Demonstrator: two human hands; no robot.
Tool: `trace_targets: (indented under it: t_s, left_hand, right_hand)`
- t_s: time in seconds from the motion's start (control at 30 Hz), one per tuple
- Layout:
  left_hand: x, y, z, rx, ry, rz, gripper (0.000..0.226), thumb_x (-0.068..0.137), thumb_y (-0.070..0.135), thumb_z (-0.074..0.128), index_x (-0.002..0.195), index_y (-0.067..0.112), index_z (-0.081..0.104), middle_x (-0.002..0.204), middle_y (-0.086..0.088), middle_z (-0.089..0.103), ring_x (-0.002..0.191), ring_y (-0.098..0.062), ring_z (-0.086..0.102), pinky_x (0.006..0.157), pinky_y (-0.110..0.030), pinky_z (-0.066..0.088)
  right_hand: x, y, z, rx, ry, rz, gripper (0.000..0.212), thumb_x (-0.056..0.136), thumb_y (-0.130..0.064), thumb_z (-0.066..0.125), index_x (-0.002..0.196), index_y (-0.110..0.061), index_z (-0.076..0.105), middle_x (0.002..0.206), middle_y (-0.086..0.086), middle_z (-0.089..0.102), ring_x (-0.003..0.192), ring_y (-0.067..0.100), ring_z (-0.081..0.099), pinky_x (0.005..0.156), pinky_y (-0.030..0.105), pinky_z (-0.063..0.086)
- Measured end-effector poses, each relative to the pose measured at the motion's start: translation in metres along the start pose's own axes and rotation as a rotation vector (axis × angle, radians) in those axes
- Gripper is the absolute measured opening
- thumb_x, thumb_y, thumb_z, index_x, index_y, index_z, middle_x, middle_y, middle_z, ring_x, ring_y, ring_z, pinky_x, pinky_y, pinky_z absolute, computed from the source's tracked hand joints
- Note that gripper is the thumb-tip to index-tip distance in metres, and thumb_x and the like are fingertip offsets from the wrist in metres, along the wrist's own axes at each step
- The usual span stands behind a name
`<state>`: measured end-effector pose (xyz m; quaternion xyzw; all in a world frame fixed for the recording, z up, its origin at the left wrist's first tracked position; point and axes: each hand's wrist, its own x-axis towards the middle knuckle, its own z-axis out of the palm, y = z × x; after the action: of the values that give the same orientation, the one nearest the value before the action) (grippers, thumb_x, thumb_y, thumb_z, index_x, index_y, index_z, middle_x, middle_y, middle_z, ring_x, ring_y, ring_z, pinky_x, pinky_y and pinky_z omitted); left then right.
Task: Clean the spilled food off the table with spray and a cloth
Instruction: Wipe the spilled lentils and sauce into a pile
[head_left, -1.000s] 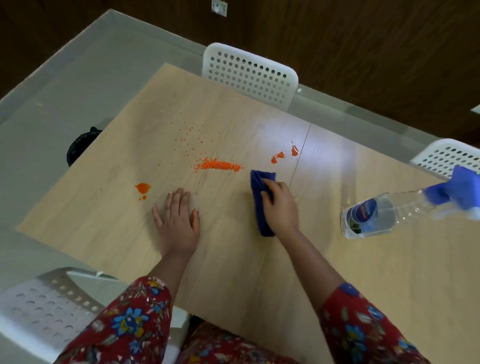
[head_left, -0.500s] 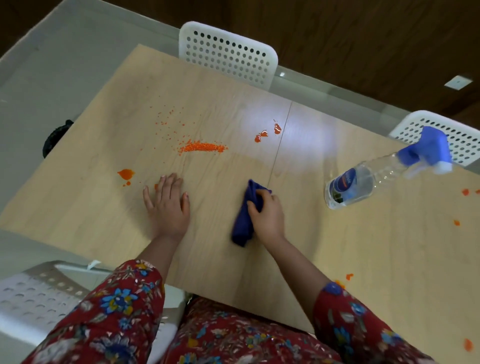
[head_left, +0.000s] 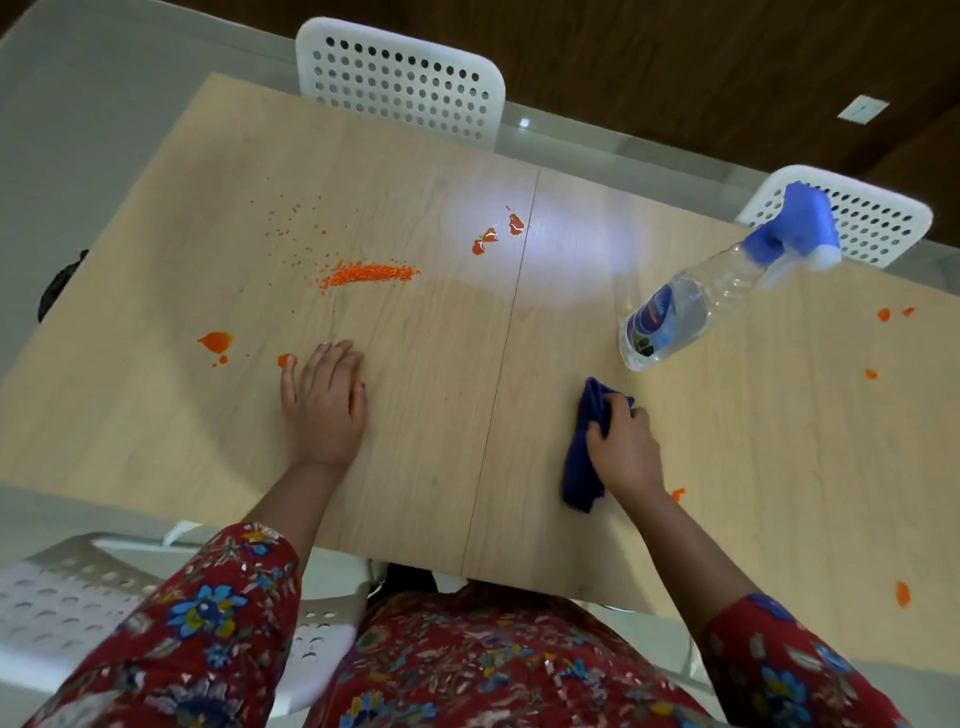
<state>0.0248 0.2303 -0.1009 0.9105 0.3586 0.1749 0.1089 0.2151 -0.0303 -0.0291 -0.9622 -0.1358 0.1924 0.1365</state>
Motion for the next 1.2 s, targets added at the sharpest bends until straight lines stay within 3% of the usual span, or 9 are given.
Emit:
trace_targets:
  t_s: [0.23,0.37,0.47,0.53,0.6,0.73,0.93,1.03,1.2]
  left_hand:
    - [-0.001,-0.002,0.000,-0.001,-0.048,-0.016,0.037,0.093,0.025,0.038,0.117,0.010,0.061,0.131,-0.007,0.059,0.129,-0.026,0.048,0.118,-0.032,-0.003]
    - [-0.004,0.000,-0.003,-0.007,-0.060,0.030,0.038,0.094,0.026,0.037,0.118,0.009,0.061,0.131,-0.008,0.059,0.130,-0.025,0.047,0.118,-0.032,-0.003]
    - [-0.006,0.000,-0.004,-0.009,-0.070,0.064,0.039,0.094,0.026,0.036,0.118,0.010,0.062,0.131,-0.007,0.059,0.130,-0.025,0.047,0.118,-0.037,0.006]
    - [-0.006,0.001,-0.004,-0.014,-0.078,0.067,0.040,0.094,0.027,0.035,0.117,0.010,0.062,0.132,-0.007,0.058,0.130,-0.024,0.047,0.116,-0.043,0.013]
    - [-0.006,0.000,-0.004,-0.018,-0.080,0.068,0.040,0.095,0.027,0.034,0.117,0.010,0.063,0.132,-0.007,0.058,0.130,-0.024,0.047,0.115,-0.046,0.016]
    - [-0.006,-0.001,-0.003,-0.021,-0.069,0.073,0.039,0.095,0.027,0.036,0.116,0.010,0.063,0.131,-0.007,0.059,0.129,-0.024,0.048,0.115,-0.047,0.018]
    - [-0.005,-0.003,0.001,-0.066,-0.038,0.034,0.036,0.093,0.026,0.039,0.113,0.010,0.065,0.128,-0.006,0.061,0.126,-0.024,0.051,0.115,-0.045,0.016]
    - [-0.006,-0.003,0.001,-0.085,-0.014,-0.030,0.036,0.093,0.026,0.039,0.112,0.010,0.065,0.126,-0.007,0.061,0.125,-0.024,0.052,0.115,-0.044,0.016]
    - [-0.005,-0.005,-0.003,-0.097,-0.014,-0.100,0.038,0.094,0.027,0.037,0.116,0.010,0.064,0.128,-0.006,0.060,0.124,-0.023,0.052,0.115,-0.044,0.020]
  right_hand:
    - [-0.028,-0.016,0.030,0.124,-0.030,-0.046,0.038,0.097,-0.022,0.050,0.133,-0.012,0.042,0.126,0.012,0.046,0.094,0.025,0.055,0.074,0.030,0.042]
    - [-0.017,-0.057,0.028,0.331,-0.085,-0.325,0.035,0.095,-0.017,0.057,0.130,-0.016,0.053,0.122,0.004,0.056,0.107,0.020,0.057,0.086,0.031,0.047]
    - [-0.005,-0.050,-0.004,0.153,0.042,-0.486,0.036,0.097,-0.017,0.053,0.133,-0.021,0.054,0.120,-0.002,0.057,0.098,0.017,0.058,0.082,0.031,0.049]
    - [-0.001,-0.031,-0.024,0.025,0.137,-0.490,0.035,0.098,-0.018,0.050,0.132,-0.022,0.055,0.116,-0.004,0.057,0.092,0.015,0.056,0.076,0.028,0.043]
    - [-0.005,-0.014,-0.032,0.119,0.177,-0.469,0.033,0.099,-0.017,0.049,0.131,-0.020,0.056,0.114,-0.007,0.059,0.093,0.011,0.055,0.078,0.026,0.042]
    - [-0.011,0.014,-0.018,0.112,0.080,-0.419,0.032,0.095,-0.010,0.052,0.124,-0.020,0.062,0.115,-0.002,0.064,0.100,0.019,0.060,0.083,0.030,0.046]
    - [-0.030,0.037,0.011,-0.231,-0.190,-1.066,0.032,0.080,-0.012,0.059,0.103,-0.032,0.069,0.116,-0.007,0.065,0.095,0.022,0.055,0.080,0.037,0.042]
    - [-0.022,0.014,0.031,-0.232,-0.121,-1.200,0.029,0.086,-0.017,0.056,0.107,-0.031,0.070,0.119,-0.008,0.065,0.100,0.019,0.048,0.083,0.034,0.033]
    - [0.027,-0.078,0.061,-0.156,0.029,-1.293,0.029,0.087,-0.015,0.051,0.101,-0.026,0.074,0.117,-0.005,0.068,0.097,0.025,0.052,0.082,0.037,0.039]
